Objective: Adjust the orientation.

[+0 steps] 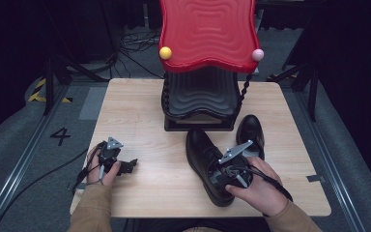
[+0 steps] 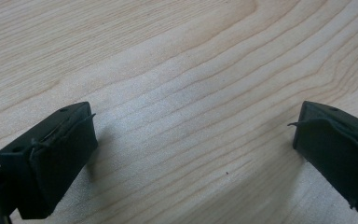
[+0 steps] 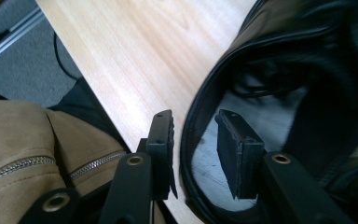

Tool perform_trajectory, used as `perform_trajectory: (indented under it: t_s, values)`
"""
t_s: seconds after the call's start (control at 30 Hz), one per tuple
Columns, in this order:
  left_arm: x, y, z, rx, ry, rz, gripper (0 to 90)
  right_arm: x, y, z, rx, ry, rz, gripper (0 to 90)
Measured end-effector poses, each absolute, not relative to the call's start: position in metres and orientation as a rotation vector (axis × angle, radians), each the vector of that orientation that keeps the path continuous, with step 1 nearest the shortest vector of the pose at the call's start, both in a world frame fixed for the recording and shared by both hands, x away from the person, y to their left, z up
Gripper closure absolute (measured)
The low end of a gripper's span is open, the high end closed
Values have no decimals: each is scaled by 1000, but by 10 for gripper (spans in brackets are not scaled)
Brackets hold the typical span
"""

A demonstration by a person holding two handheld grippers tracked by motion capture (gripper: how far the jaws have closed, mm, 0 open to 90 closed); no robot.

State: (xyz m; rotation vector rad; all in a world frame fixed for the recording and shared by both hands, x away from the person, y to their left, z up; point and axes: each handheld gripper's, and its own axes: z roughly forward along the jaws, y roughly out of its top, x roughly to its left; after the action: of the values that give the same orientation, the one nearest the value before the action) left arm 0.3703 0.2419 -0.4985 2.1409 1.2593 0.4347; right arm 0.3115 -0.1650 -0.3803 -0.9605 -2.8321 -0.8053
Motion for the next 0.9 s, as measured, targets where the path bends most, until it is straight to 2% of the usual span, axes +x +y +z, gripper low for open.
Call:
perform_trajectory:
  t_s: [0.33, 0.53, 0.7, 0.9]
  values:
    - [370, 242, -499, 2141, 1259, 435, 0, 324, -192, -362, -1031, -2840, -980, 650]
    - [370, 242, -499, 2140, 1260, 435, 0, 339, -219, -359, -1225, -2846, -983, 631]
    - [371, 242, -499, 2139, 1263, 427, 0, 350, -236, -366, -1372, -2823, -924, 600]
    - [371, 241, -499, 2135, 1267, 429, 0, 356, -237, -382, -1433, -2799, -765, 584]
